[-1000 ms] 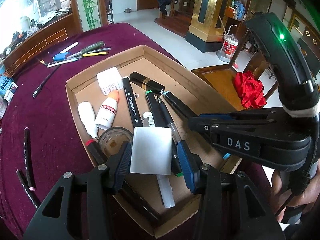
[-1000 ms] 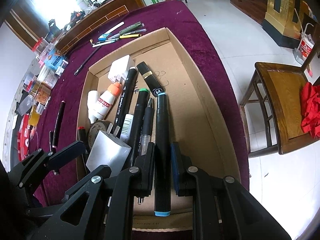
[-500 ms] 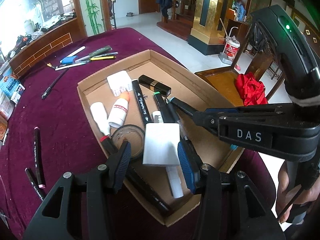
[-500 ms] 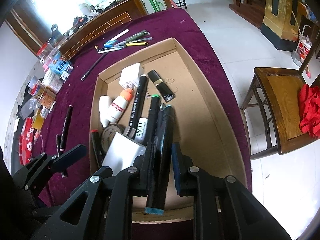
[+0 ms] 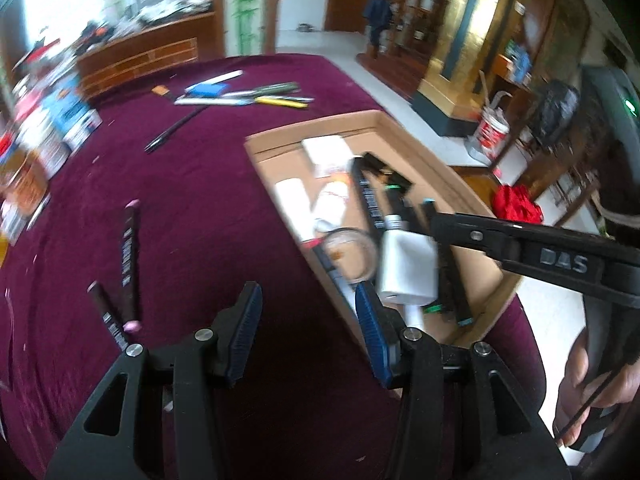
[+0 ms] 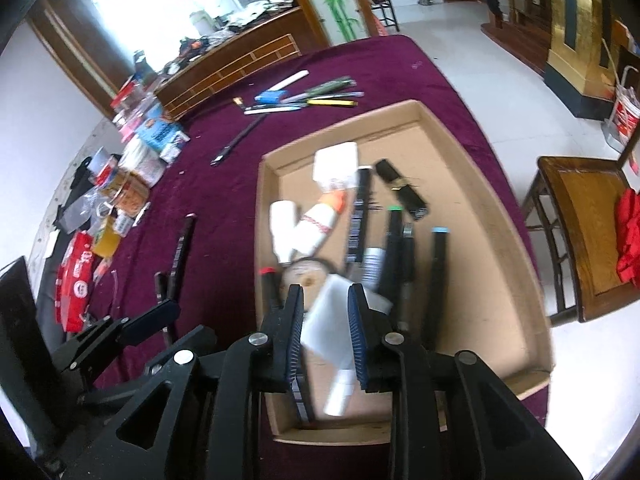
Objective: Organize rigid objects
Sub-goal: 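Move both open tools back to the black markers on the table, then grasp a black marker with the left tool while the right tool grasps another black marker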
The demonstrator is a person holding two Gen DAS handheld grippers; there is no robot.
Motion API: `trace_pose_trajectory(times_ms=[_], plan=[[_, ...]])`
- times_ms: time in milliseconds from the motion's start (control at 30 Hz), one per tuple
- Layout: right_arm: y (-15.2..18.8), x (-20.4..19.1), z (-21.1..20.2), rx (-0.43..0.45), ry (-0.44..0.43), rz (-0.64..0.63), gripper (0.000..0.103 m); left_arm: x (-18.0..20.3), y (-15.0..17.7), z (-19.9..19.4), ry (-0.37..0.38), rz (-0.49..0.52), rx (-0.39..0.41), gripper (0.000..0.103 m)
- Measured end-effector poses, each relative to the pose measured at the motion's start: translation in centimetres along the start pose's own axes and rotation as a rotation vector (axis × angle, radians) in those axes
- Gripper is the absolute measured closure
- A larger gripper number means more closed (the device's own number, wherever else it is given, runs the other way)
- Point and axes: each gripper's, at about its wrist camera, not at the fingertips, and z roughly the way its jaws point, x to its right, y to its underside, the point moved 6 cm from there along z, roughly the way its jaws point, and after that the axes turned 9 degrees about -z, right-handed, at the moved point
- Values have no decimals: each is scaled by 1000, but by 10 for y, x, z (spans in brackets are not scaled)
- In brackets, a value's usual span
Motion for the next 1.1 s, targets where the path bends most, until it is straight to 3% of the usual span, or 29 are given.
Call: trace_pose_trajectory(times_ms=[200,333,433,600,867,1000,1100], plan=[[5,-43,14,-22,-48,-58,80,-55,10,-9,-32,-127,-2,56],[15,-82,29,-51,-89,-137,61,-103,26,-17,-80,-236,3,56],[25,-107,43,-96,-116,-198,60,-136,39,-13,-129,-335,-24,56],[28,-120,51,-117,-128,-235,59,-175,58,-2,-124,-510,-104,56],[31,-106,44,-111,-124,-210,59,-168,50,14,-127,-496,-135,56],[29,-97,40,-100,-119,-187,59,-167,45,31,-160,-464,-170,56],[28,-96,39,-96,-119,-183,59,-171,44,30,-210,-421,-154,56]])
